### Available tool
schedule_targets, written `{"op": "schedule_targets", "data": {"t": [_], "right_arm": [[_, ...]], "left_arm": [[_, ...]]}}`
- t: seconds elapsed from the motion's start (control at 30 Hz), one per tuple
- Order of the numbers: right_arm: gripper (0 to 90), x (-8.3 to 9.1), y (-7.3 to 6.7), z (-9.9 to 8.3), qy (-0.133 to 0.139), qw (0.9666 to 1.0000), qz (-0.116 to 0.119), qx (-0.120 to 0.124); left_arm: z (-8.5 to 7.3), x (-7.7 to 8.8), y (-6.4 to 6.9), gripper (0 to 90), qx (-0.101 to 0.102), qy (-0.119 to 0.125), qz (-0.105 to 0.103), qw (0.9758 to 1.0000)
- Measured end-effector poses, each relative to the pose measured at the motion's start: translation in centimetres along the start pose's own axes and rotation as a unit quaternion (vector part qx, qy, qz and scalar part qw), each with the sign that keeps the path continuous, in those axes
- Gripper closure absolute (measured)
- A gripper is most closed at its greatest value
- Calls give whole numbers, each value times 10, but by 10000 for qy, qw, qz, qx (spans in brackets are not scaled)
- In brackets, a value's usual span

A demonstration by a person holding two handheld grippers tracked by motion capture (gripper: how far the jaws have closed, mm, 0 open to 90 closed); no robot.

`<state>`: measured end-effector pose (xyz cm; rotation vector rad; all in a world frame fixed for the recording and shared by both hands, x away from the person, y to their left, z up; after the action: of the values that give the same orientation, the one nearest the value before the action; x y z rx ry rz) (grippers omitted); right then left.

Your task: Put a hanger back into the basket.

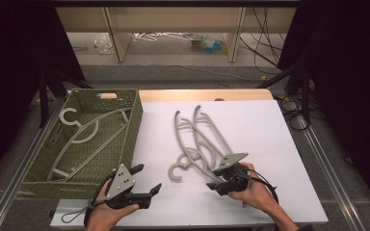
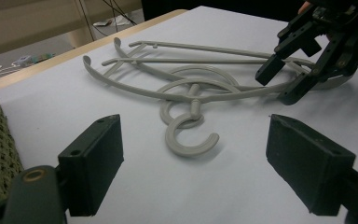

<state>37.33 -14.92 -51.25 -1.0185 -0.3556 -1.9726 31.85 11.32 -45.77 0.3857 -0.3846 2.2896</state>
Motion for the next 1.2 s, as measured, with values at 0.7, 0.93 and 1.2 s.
{"op": "schedule_targets", "data": {"t": [0.7,0.93,1.2], "right_arm": [[799,-18,4,4,-486,9972,-443,-346],[813,-16,4,4,-558,9965,-518,-338],[815,3,2,9,-375,9988,-293,-146]], "left_arm": [[-3,-2,0,196,-71,-112,-50,9999],[-4,-2,-1,202,-81,-94,-52,9999],[-9,-4,-5,216,-270,-245,21,9993]]}}
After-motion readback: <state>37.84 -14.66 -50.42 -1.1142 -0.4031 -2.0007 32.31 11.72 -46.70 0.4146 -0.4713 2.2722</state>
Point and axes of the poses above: each handheld gripper's, and its own axes: x roughly backward along the jaws, z roughly out of its top, y roughly to its right, the point moved 6 cm from there along -x, roughly forward along the jaws, and after that the axes turned 8 degrees about -x, right-handed, at the moved point
